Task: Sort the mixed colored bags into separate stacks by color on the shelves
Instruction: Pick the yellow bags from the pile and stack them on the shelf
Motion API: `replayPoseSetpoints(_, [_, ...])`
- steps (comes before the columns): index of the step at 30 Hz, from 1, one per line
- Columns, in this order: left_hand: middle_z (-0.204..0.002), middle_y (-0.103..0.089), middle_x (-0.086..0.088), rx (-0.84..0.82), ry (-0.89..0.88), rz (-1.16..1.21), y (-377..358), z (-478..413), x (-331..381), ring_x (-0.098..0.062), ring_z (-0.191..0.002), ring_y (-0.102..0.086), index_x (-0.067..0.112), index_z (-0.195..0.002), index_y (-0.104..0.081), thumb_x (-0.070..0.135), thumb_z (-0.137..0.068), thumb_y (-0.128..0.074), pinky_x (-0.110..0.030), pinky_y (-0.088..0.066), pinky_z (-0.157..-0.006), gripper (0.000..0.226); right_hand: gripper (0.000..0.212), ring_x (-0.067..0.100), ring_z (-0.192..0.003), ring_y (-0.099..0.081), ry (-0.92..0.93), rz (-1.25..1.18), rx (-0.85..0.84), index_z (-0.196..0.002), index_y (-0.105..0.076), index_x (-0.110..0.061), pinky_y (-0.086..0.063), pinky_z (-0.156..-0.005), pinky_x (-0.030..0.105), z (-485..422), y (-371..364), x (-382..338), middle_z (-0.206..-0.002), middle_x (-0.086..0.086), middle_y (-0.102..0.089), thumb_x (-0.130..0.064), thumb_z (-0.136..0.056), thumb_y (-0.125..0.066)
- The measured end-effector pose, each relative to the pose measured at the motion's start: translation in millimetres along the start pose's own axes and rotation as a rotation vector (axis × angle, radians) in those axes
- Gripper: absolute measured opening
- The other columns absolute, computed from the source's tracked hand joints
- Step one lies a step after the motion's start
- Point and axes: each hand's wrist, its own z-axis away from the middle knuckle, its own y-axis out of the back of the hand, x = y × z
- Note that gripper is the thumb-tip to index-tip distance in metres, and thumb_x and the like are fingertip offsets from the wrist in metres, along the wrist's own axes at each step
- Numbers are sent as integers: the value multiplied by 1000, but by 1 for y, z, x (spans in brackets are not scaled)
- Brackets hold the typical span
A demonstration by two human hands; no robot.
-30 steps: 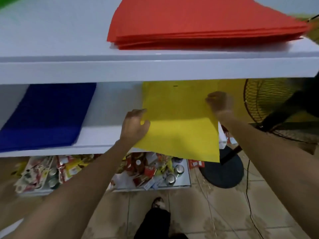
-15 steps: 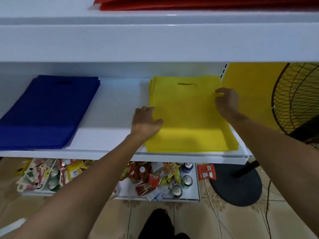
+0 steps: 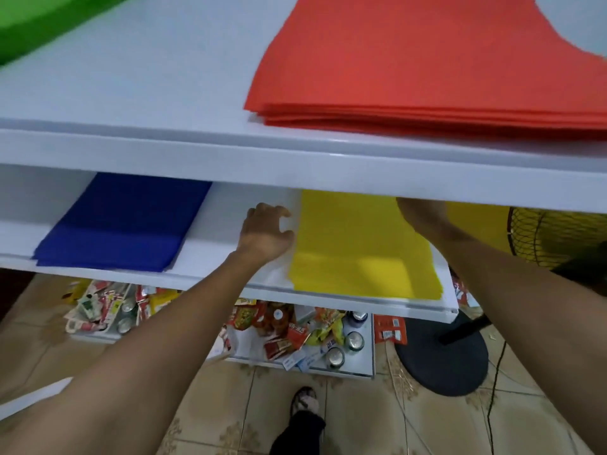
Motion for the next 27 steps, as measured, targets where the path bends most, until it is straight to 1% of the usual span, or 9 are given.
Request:
replayPoseSetpoints(2, [-133, -46, -10, 39, 24, -2, 22, 19, -11, -27, -125, -40, 23, -126, -53, 28, -84, -57, -32, -35, -104, 42, 52, 24, -133, -37, 17, 52, -188, -134, -45, -7, -25, -111, 34, 16, -1, -28, -143, 11, -43, -41, -94, -40])
replayPoseSetpoints(3, [-132, -47, -11, 63, 38, -4, 32, 31, -18, -27, -123, -41, 22, -126, -53, 28, -84, -57, -32, -35, -103, 43, 46, 22, -131, -39, 54, 83, -211, -130, -48, -4, -25, -108, 28, 24, -4, -43, -141, 11, -44, -35, -97, -39])
replayPoseSetpoints(5, [-132, -47, -13, 117, 86, 15, 54, 63, -36, -30, -122, -42, 19, -126, -53, 25, -84, -58, -33, -36, -102, 43, 27, 23, -117, -47, 150, 124, -118, -107, -58, -2, -30, -95, 24, 42, -14, -80, -121, 15, -55, -21, -97, -42])
replayPoseSetpoints(7, [-132, -47, -13, 171, 170, 30, 76, 105, -59, -32, -121, -41, 17, -128, -53, 24, -84, -58, -36, -35, -102, 45, 33, 28, -122, -47, 291, 195, -79, -121, -54, -2, -35, -98, 30, 69, -31, -120, -130, 17, -53, -17, -92, -48])
replayPoseSetpoints(10, [-131, -50, -13, 280, 295, 12, 113, 172, -96, -31, -122, -42, 18, -126, -55, 31, -78, -54, -37, -36, -103, 50, 52, 30, -124, -47, 461, 177, -223, -140, -40, -14, -41, -100, 37, 116, -62, -177, -136, 15, -48, -18, -90, -53])
replayPoseSetpoints(14, [-129, -50, -12, 431, 472, -22, 166, 259, -138, -30, -120, -43, 19, -125, -55, 29, -80, -57, -39, -39, -100, 46, 55, 29, -121, -48, 696, 84, -333, -143, -36, -14, -44, -96, 36, 194, -101, -254, -136, 15, -48, -14, -90, -51])
replayPoseSetpoints(17, [-130, -46, -12, 538, 575, -37, 202, 320, -165, -29, -121, -38, 19, -126, -53, 26, -84, -54, -38, -34, -100, 42, 54, 27, -119, -50, 859, 33, -383, -143, -36, -13, -47, -90, 38, 247, -123, -316, -136, 12, -48, -16, -91, -51])
replayPoseSetpoints(22, [-135, -43, -10, 696, 721, -84, 262, 404, -216, -27, -127, -34, 18, -130, -49, 27, -85, -54, -38, -32, -102, 46, 53, 27, -126, -44, 1092, -78, -472, -141, -38, -11, -39, -103, 40, 323, -149, -422, -140, 12, -45, -19, -91, -53])
replayPoseSetpoints(27, [-135, -44, -9, 763, 804, -106, 306, 438, -277, -27, -127, -36, 17, -131, -47, 31, -86, -55, -39, -33, -103, 48, 58, 27, -124, -46, 1222, -87, -494, -142, -36, -16, -43, -99, 46, 359, -192, -504, -135, 12, -48, -25, -88, -54])
